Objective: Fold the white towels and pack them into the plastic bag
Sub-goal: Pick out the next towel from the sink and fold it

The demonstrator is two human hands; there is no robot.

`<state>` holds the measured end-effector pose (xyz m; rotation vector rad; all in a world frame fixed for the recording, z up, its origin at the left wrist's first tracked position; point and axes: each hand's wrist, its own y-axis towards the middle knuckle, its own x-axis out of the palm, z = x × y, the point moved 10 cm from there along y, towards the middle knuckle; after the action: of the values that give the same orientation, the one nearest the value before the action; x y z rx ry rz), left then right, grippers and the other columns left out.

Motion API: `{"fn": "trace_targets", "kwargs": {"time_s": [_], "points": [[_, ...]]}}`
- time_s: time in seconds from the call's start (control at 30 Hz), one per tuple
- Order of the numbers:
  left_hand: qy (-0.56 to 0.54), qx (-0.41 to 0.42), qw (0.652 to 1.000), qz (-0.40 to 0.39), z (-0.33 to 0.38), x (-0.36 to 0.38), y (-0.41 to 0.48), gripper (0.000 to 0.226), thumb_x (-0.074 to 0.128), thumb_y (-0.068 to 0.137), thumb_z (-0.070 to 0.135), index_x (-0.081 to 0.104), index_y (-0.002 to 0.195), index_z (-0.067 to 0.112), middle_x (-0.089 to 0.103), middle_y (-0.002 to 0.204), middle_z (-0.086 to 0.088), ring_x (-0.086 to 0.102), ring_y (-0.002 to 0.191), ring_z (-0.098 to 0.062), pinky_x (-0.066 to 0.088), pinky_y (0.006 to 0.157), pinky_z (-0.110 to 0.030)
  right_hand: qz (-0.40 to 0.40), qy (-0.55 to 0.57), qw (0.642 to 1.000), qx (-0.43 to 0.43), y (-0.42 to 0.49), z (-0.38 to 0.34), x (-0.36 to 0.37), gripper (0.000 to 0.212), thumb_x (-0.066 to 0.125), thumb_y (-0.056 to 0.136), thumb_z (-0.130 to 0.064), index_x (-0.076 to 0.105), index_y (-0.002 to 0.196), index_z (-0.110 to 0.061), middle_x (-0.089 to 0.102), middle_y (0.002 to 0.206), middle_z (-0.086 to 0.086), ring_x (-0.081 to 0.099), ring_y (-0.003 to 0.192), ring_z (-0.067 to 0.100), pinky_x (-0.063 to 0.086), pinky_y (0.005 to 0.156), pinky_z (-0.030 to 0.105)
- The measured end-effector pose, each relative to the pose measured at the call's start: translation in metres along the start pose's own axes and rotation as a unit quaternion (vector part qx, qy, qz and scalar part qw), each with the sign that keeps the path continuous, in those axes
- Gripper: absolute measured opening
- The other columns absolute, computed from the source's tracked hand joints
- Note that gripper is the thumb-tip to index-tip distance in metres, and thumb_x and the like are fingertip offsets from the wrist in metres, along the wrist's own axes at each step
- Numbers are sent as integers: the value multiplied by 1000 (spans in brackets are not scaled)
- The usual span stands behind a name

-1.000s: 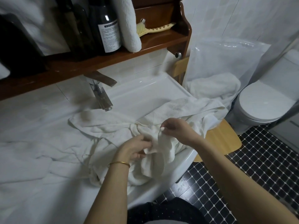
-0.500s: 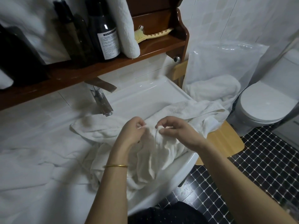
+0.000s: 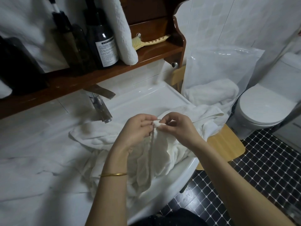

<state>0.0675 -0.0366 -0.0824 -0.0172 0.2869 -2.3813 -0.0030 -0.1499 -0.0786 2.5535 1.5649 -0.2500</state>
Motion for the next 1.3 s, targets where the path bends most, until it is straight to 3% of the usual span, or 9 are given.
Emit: {"fn": "trace_targets", "kwargs": {"time_s": [0.17,0.37,0.53,0.7,0.87,1.07,1.1,1.17,1.3], "points": [[8,52,999,-11,10,4,-1,30,67,82,-3,65,101,19,72,98,-2,68,87,-3,51,75,-14,5,18,1000,-4,0,-4,-2,17,77,78,-17,62,70,-19,66,73,2,61,68,15,46,61,23],[-2,87,995,46,25,4,3,20,63,87,4,66,97,21,71,102,-7,67,98,-12,51,83,-20,17,9,998,-56,5,-25,-6,23,77,78,-16,55,72,-19,61,73,-8,56,58,10,40,56,15],[21,172,984,39,66,10,-2,29,48,95,2,60,98,29,68,99,9,64,92,0,48,76,-13,-81,43,992,-85,14,-52,-9,26,74,79,-5,49,80,-12,63,120,-3,58,73,33,49,72,39],[70,271,959,35,139,11,-5,30,44,97,13,57,104,39,59,99,26,56,97,5,47,79,-12,-132,75,980,-128,26,-102,-21,27,78,71,-13,55,73,-26,56,82,-4,55,82,13,49,71,28],[182,362,914,12,216,34,-13,26,42,99,17,51,101,41,52,95,41,49,103,16,41,81,0,-124,134,971,-153,37,-143,-46,22,79,66,-22,58,74,-24,53,88,11,50,85,30,38,71,48],[272,442,854,36,268,58,-19,18,40,100,16,48,107,30,50,100,26,48,97,18,38,78,1,-120,107,974,-158,38,-161,-79,9,71,82,-12,68,76,-18,66,74,-8,64,66,9,48,55,18],[288,453,843,47,274,61,-20,18,40,101,16,47,108,31,49,101,26,47,97,19,38,78,2,-128,100,976,-145,37,-158,-81,0,70,83,-12,70,83,-12,68,79,-4,67,70,11,51,57,19],[319,484,811,74,288,64,-26,17,40,101,16,49,111,26,49,106,18,47,96,15,37,81,2,-127,82,981,-120,37,-147,-89,16,71,82,-12,70,96,-4,71,91,3,69,81,18,54,64,24],[343,550,749,135,318,63,-44,23,40,98,14,56,113,7,53,109,2,47,98,1,38,82,-3,-158,51,984,-61,33,-116,-91,12,69,83,-8,74,90,-17,74,89,-2,70,84,15,55,67,22]]}}
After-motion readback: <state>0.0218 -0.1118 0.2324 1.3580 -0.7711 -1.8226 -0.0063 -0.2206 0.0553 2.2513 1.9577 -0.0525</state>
